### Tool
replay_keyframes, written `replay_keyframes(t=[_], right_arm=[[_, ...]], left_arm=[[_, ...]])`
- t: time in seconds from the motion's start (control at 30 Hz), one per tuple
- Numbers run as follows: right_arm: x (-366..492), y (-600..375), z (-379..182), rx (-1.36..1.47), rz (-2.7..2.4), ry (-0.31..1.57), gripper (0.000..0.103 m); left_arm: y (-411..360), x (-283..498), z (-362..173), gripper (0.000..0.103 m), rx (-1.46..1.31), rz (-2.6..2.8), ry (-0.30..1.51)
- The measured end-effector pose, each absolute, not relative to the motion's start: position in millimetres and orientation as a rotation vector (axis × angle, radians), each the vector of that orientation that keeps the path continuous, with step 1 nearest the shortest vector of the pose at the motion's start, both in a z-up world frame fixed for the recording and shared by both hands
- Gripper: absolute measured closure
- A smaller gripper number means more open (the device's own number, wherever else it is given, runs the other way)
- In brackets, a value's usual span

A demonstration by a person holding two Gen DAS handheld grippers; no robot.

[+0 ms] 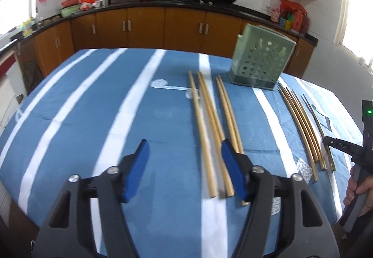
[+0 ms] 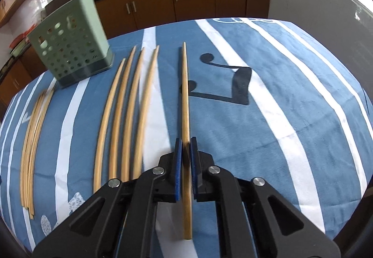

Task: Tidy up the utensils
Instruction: 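Grasp a bamboo chopstick with the right gripper while the left gripper grasps another, then lift both held chopsticks and carry them over the green utensil holder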

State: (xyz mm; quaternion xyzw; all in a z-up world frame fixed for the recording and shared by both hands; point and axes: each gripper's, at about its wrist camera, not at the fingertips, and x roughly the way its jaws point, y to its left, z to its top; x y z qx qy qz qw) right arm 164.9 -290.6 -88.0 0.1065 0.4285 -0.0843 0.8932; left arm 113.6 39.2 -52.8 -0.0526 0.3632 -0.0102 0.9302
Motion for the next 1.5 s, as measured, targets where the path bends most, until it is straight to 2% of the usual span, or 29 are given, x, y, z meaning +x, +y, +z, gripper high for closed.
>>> replay_keyframes(t=[0.13, 0.23, 0.37, 0.5, 0.83, 1.2, 1.37, 1.5], right_arm=[[162, -287, -88, 0.19, -0.169, 0.88, 0.095], [164, -286, -89, 0.19, -0.163, 0.873, 0.095], [165, -286, -89, 0.188, -0.154, 0.872, 0.095], [170, -285, -90, 0.166, -0.15, 0.869, 0.095], [199, -302, -91, 0.167, -0.177, 0.852, 0.095], [192, -304, -93, 0.168, -0.162, 0.844, 0.095], [184, -303, -94, 0.169, -0.158, 0.844, 0.095], [181, -300, -93, 0.142, -0.148, 0.853, 0.095]], left_arm=[[29, 140, -61, 0.071, -0.085, -0.063, 0.806], [26, 157, -73, 0.079, -0.079, -0.075, 0.866], [21, 167, -84, 0.081, -0.064, -0.084, 0.915], [17, 174, -89, 0.094, -0.034, -0.075, 0.931], [48, 216, -88, 0.095, -0.046, -0.027, 0.913], [57, 203, -88, 0.091, -0.065, -0.079, 0.892], [55, 197, -89, 0.091, -0.041, -0.073, 0.894], [55, 192, -88, 0.095, -0.023, -0.067, 0.905]])
